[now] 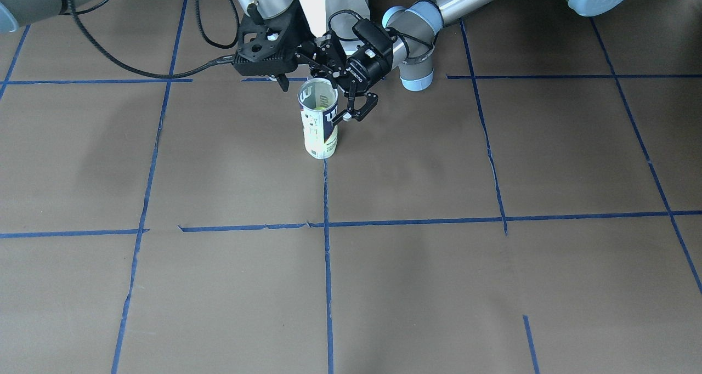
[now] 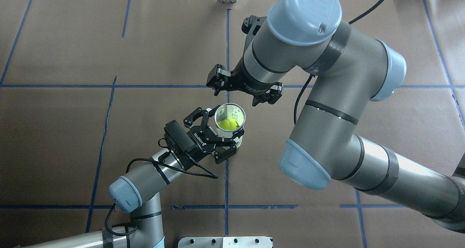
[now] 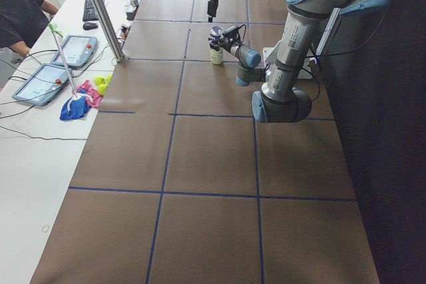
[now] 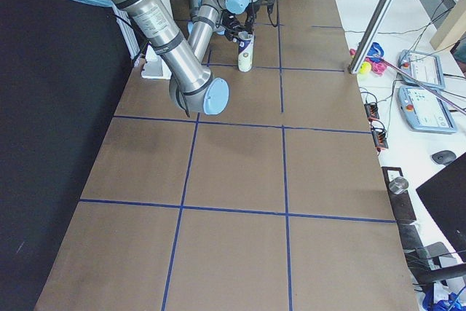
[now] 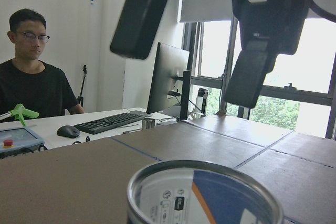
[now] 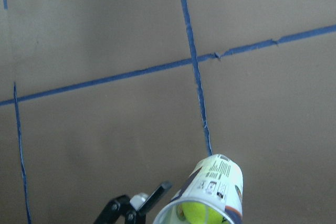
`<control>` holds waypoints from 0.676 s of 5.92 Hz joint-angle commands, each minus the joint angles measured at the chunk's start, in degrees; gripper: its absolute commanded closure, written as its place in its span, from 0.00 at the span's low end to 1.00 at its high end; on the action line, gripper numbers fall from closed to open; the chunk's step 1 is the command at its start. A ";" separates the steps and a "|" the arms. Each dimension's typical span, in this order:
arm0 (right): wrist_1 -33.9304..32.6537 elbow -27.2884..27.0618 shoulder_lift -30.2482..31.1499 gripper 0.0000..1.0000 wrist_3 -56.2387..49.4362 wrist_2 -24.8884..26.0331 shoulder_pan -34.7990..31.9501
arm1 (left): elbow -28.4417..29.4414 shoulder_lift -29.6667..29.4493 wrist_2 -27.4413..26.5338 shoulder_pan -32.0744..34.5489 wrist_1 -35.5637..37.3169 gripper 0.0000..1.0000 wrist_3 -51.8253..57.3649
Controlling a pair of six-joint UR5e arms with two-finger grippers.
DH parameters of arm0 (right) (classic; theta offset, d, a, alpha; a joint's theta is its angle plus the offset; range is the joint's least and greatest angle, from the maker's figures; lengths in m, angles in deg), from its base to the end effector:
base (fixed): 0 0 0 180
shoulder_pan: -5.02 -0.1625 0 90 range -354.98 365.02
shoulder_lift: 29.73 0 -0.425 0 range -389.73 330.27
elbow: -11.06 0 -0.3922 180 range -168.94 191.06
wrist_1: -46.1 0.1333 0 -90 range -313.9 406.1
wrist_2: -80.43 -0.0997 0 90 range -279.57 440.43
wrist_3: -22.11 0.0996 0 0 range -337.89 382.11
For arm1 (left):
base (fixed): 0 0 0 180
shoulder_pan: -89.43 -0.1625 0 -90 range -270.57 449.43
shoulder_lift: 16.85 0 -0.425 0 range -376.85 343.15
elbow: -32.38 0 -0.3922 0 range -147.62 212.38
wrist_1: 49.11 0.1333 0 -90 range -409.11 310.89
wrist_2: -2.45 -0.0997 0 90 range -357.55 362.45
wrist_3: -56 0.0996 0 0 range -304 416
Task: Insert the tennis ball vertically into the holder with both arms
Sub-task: 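Lower the second ball into the holder and open the right gripper, then open the left gripper off the standing holder while the right arm withdraws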
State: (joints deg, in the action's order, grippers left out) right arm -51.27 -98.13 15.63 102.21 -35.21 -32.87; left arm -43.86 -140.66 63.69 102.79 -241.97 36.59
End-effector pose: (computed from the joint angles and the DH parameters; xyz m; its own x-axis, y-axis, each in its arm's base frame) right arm -0.4193 -0.4406 0.0794 0.4758 0.1739 0.8622 -0.1901 0.9774 -0.0922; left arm 0.5653 -0.3205 0.2500 0.3860 0.7581 -0.5256 0.6965 0.1340 0.7049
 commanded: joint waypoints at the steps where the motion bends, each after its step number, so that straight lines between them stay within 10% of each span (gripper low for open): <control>1: 0.43 1.25 0.25 0.00 -3.52 -2.11 -6.55 | -9.21 6.86 0.11 0.00 0.02 0.01 -0.27; 4: 0.34 1.70 6.28 0.00 -15.44 -10.79 -17.51 | -17.33 8.23 0.11 0.00 0.72 0.01 -0.36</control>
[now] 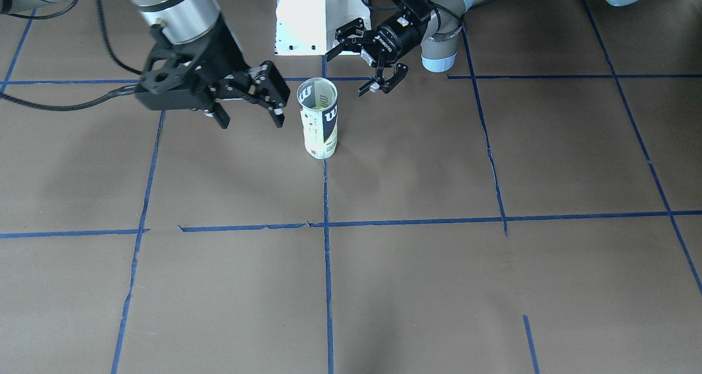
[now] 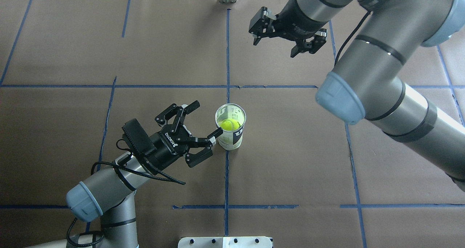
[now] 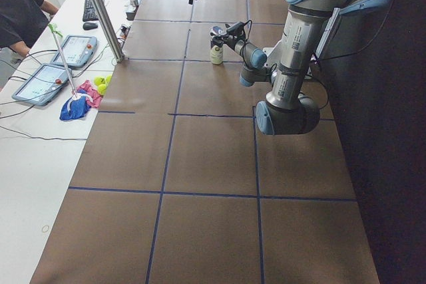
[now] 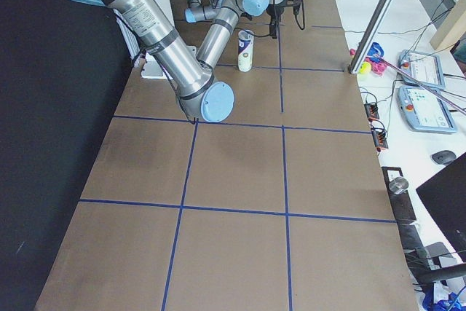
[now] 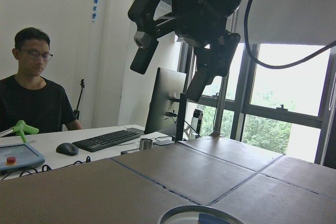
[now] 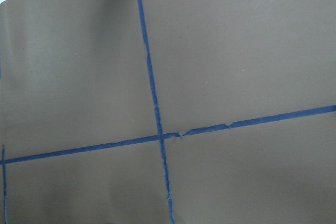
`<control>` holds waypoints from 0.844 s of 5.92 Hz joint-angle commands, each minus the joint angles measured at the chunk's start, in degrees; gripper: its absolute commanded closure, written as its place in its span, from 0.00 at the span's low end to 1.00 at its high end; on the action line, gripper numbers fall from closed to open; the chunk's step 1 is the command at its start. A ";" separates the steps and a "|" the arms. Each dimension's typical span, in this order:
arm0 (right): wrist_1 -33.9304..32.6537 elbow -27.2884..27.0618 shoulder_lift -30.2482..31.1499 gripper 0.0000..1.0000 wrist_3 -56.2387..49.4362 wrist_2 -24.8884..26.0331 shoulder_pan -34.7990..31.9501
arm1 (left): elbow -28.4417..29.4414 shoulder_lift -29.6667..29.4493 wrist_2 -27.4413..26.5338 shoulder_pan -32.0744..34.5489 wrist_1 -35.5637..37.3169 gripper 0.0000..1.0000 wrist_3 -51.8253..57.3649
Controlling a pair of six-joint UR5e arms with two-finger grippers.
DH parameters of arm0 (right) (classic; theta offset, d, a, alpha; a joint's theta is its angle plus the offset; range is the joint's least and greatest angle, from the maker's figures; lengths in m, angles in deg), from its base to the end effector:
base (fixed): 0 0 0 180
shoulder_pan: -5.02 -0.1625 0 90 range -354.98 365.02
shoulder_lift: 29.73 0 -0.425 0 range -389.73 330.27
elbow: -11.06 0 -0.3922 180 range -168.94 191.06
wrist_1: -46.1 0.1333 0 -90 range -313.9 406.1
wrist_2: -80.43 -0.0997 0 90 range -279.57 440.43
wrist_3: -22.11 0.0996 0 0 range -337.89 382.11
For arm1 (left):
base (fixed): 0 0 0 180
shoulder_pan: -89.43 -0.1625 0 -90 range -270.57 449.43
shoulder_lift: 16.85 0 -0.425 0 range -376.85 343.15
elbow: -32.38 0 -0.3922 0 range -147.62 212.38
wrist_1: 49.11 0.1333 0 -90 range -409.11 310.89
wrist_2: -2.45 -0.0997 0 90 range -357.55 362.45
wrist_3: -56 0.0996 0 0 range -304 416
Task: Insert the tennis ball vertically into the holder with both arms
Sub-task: 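Open the left gripper off the standing holder while the right arm withdraws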
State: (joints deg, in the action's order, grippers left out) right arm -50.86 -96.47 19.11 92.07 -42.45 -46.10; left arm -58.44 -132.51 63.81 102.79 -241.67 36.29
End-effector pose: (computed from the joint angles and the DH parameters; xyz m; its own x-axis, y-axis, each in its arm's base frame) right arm -0.3218 -0.5253 0.1209 0.4976 0.1586 0.8528 -0.2296 0.9722 -0.0468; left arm 0.4837 -0.3010 0.2382 0.3252 0.7720 -0.5462 0.7675 0.1220 0.6294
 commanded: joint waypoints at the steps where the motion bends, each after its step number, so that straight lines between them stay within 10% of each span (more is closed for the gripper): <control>1: 0.02 0.12 6.41 0.00 -13.02 -3.94 -7.56 | -5.31 0.00 -0.19 0.00 0.61 0.01 -0.15; 5: 0.20 3.71 15.21 0.00 -37.12 -4.90 -18.64 | -5.95 0.17 -4.68 11.03 23.24 0.01 -14.32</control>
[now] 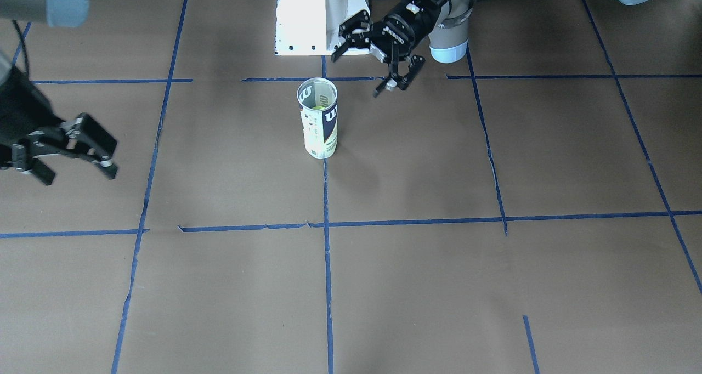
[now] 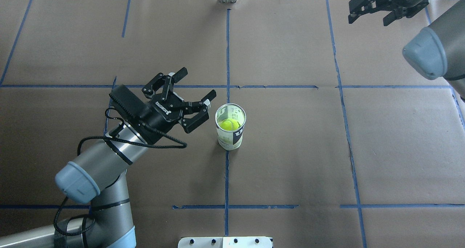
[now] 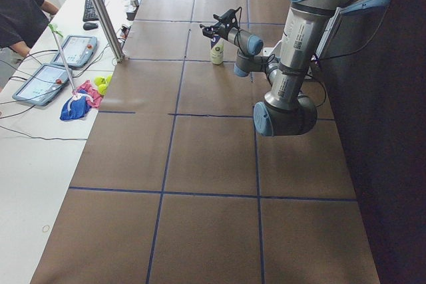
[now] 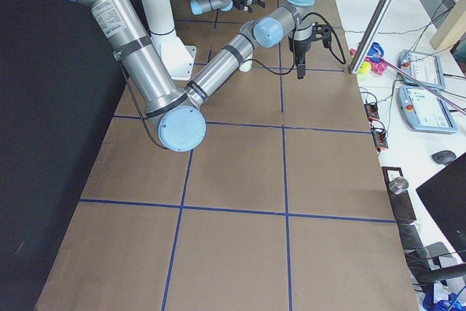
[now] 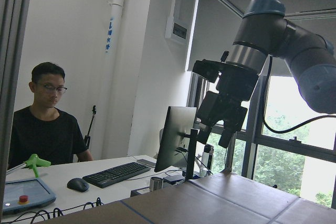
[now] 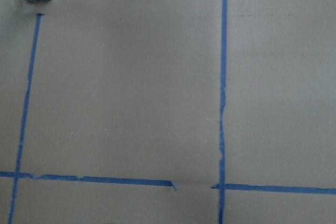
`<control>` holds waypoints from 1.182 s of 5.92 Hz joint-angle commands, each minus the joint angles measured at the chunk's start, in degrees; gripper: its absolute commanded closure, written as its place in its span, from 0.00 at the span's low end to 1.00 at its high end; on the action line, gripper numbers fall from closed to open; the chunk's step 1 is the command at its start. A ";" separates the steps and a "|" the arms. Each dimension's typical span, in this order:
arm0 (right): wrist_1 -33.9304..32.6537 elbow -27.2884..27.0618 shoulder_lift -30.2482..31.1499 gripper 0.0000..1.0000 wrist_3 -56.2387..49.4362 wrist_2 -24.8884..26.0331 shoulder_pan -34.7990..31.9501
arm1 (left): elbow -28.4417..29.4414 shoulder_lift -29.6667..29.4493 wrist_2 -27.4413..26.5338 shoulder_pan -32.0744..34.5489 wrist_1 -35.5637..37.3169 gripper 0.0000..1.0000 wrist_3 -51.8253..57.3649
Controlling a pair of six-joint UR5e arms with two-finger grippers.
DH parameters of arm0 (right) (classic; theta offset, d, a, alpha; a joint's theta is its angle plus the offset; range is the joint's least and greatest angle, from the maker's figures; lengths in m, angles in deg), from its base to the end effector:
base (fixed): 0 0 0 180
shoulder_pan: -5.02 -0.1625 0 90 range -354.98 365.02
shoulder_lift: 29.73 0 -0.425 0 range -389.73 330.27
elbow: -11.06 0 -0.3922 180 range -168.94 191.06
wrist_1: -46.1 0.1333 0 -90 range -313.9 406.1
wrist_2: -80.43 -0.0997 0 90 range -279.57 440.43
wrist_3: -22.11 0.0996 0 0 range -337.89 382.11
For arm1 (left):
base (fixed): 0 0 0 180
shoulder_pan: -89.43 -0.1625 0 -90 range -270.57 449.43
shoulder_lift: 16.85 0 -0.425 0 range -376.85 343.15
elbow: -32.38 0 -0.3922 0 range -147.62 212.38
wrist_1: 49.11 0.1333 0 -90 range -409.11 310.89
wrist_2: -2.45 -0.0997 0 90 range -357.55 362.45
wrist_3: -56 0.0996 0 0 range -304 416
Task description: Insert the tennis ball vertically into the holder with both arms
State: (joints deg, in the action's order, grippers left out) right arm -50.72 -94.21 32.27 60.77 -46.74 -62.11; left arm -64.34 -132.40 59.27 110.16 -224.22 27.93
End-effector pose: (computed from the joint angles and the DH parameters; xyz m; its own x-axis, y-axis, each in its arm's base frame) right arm -0.1706 -0.5927 0.2735 0.6597 -0.0371 0.7506 -0.1274 0.9788 0.1603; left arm 0.4415 -0.3679 0.2097 0.4601 0.6155 -0.6399 0.7328 0.1438 0.6651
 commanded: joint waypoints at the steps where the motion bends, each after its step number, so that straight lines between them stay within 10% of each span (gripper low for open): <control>1: -0.03 3.73 2.93 0.00 -10.75 -2.80 -5.87 | 0.04 0.32 0.30 6.65 10.53 0.01 -6.81; 7: 0.06 8.68 12.15 0.00 -26.10 -8.36 -17.22 | 1.53 8.75 49.27 40.84 48.76 0.01 -4.72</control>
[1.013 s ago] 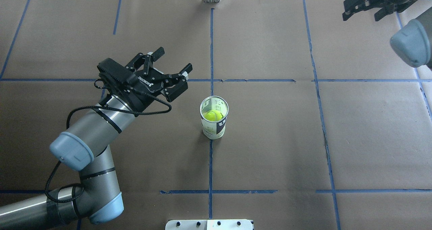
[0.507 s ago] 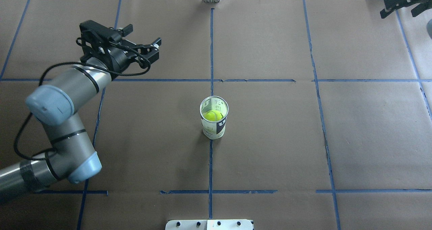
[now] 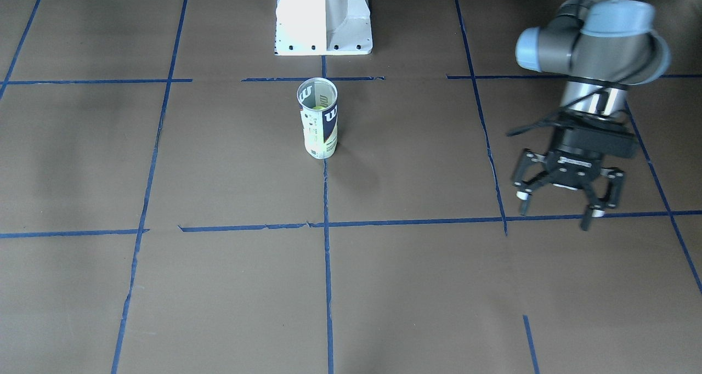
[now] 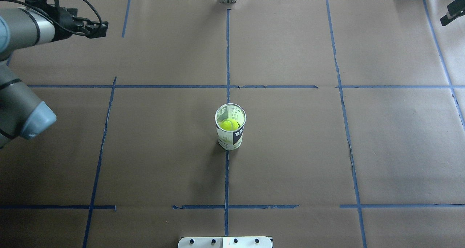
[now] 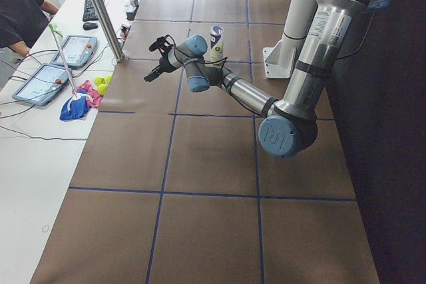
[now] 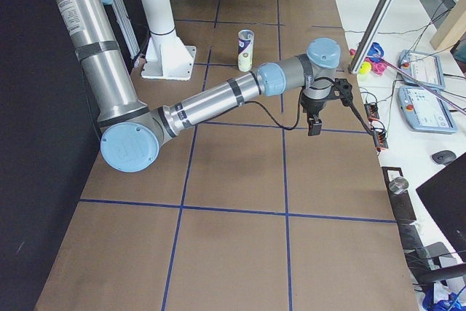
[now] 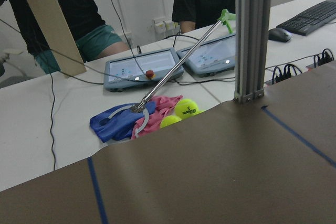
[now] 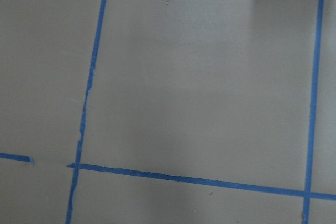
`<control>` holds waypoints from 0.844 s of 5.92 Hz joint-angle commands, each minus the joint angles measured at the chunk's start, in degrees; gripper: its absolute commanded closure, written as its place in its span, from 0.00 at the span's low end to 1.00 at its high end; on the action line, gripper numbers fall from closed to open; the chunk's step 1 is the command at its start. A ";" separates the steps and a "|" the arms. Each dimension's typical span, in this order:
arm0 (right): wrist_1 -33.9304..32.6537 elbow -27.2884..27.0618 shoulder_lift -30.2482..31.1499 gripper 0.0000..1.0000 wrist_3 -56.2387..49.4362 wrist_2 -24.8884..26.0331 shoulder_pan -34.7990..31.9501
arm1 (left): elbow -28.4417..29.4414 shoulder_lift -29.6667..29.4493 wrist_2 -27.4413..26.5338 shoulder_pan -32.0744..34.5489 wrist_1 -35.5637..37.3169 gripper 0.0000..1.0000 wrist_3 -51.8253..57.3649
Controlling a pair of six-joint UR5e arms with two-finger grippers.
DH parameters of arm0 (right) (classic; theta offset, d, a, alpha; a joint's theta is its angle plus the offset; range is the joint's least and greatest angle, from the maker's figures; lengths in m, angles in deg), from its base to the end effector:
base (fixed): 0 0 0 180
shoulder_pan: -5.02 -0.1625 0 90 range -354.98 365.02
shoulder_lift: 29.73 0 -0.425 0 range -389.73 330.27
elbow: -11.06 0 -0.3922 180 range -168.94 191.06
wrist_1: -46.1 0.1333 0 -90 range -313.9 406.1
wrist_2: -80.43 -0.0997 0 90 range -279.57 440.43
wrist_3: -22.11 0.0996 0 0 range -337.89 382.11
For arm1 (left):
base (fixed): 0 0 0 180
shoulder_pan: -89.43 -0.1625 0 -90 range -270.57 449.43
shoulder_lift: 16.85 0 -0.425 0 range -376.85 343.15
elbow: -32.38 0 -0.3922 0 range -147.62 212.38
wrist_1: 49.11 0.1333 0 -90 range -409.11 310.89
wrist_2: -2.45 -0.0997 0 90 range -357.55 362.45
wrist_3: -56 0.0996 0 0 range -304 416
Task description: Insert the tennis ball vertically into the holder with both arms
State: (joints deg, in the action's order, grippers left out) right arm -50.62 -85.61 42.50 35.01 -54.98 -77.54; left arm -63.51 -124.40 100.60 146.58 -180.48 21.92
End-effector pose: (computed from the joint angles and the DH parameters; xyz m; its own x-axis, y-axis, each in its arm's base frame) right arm -0.0162 -0.6060 0.4412 0.6787 -0.0872 0.7292 -0.0289 0.9890 0.1452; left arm 0.2360 -0.5852 0.3635 0.7605 0.3336 -0.5570 0.2358 0.6574 0.7157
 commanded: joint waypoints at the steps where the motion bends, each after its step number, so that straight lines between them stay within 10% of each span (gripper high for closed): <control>1: 0.13 -0.10 4.65 0.00 -0.94 -0.03 -2.33 | 0.70 1.11 11.94 6.71 13.52 0.01 3.65; 5: 0.05 7.52 6.61 0.00 -14.73 0.94 -6.02 | 0.35 6.18 37.45 24.03 33.71 0.00 23.83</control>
State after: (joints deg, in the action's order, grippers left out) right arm -50.55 -80.63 49.11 23.26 -53.99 -82.47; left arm -63.13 -120.81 134.36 167.12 -149.50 41.43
